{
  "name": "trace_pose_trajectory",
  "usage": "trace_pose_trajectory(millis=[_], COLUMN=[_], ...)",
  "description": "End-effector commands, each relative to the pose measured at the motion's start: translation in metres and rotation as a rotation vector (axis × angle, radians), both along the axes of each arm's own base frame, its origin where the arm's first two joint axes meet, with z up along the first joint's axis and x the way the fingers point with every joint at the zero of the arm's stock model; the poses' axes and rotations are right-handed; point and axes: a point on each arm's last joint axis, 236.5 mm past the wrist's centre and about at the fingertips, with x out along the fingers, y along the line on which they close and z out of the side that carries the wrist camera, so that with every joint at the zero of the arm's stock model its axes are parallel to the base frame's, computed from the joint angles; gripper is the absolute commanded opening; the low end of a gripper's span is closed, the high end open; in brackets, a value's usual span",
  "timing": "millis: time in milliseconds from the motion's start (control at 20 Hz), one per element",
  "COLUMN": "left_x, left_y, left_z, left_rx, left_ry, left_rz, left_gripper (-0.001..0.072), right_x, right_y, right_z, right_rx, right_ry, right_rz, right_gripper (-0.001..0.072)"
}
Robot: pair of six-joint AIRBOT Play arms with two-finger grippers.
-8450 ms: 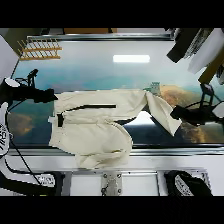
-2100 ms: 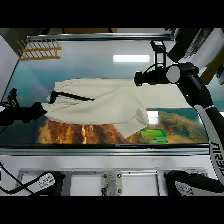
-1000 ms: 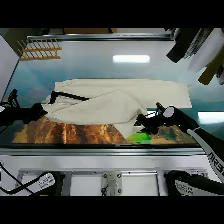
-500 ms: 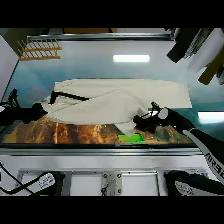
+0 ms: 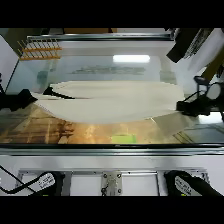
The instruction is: Fold the clothes and pants, and hang the long-sleeved shirts on hangers.
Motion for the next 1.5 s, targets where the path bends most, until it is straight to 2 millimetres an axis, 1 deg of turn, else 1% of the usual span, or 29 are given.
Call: trace_pose_trajectory(millis=[0,100,200,250,350,400,450,500,550,600,650,700,750,800,850,950,1050,1150,1200,1250,1300,1450], left_x=[0.025,0.047,0.077,0.093,0.117,0.123,0.127,0.126,0.123,0.116,0.105,0.092,0.074,0.053,0.028,-0.025,-0.076,-0.111,-0.124,-0.132,-0.138,-0.145], left_y=[-0.001,-0.006,-0.007,-0.007,-0.009,-0.009,-0.008,-0.007,-0.005,-0.003,-0.002,-0.001,0.001,0.001,0.002,0.001,-0.003,-0.007,-0.009,-0.012,-0.012,-0.012], left_z=[0.037,0.042,0.046,0.051,0.069,0.081,0.094,0.105,0.112,0.116,0.115,0.106,0.088,0.066,0.036,-0.022,-0.072,-0.107,-0.118,-0.126,-0.133,-0.140], left_rx=[0.030,0.019,0.009,0.010,0.010,0.016,0.028,0.040,0.052,0.080,0.109,0.125,0.129,0.131,0.130,0.103,0.052,0.030,0.022,0.012,0.007,0.013], left_ry=[-0.076,-0.087,-0.108,-0.126,-0.165,-0.186,-0.208,-0.222,-0.232,-0.243,-0.250,-0.242,-0.213,-0.175,-0.124,-0.018,0.079,0.131,0.146,0.160,0.169,0.186], left_rz=[-0.005,-0.013,-0.004,-0.008,-0.017,-0.025,-0.036,-0.044,-0.049,-0.060,-0.079,-0.083,-0.081,-0.087,-0.100,-0.112,-0.101,-0.103,-0.115,-0.121,-0.116,-0.116], left_gripper=[0.0017,0.0017,0.0017,0.0018,0.0017,0.0017,0.0017,0.0017,0.0017,0.0017,0.0016,0.0016,0.0016,0.0017,0.0017,0.0017,0.0017,0.0017,0.0017,0.0017,0.0017,0.0017], right_x=[-0.004,0.018,0.051,0.069,0.100,0.112,0.123,0.129,0.131,0.130,0.126,0.118,0.108,0.094,0.078,0.037,-0.010,-0.051,-0.069,-0.085,-0.096,-0.113], right_y=[-0.073,-0.081,-0.091,-0.096,-0.103,-0.106,-0.108,-0.109,-0.109,-0.108,-0.107,-0.105,-0.101,-0.097,-0.093,-0.084,-0.073,-0.062,-0.057,-0.054,-0.051,-0.049], right_z=[0.043,0.041,0.042,0.047,0.074,0.094,0.117,0.137,0.151,0.160,0.159,0.150,0.132,0.107,0.079,0.019,-0.037,-0.075,-0.089,-0.098,-0.103,-0.108], right_rx=[-0.189,-0.209,-0.233,-0.240,-0.259,-0.273,-0.289,-0.305,-0.316,-0.327,-0.338,-0.344,-0.345,-0.339,-0.331,-0.313,-0.293,-0.275,-0.266,-0.258,-0.252,-0.241], right_ry=[-0.005,-0.032,-0.093,-0.128,-0.217,-0.277,-0.350,-0.416,-0.466,-0.497,-0.498,-0.480,-0.447,-0.403,-0.357,-0.270,-0.187,-0.108,-0.072,-0.040,-0.018,0.027], right_rz=[-0.067,-0.062,-0.060,-0.068,-0.073,-0.075,-0.077,-0.076,-0.074,-0.066,-0.044,-0.019,0.008,0.030,0.050,0.079,0.103,0.141,0.153,0.155,0.157,0.151], right_gripper=[0.0012,0.0012,0.0012,0.0012,0.0013,0.0013,0.0013,0.0013,0.0012,0.0012,0.0011,0.0011,0.0011,0.0011,0.0010,0.0011,0.0011,0.0013,0.0013,0.0013,0.0014,0.0014])
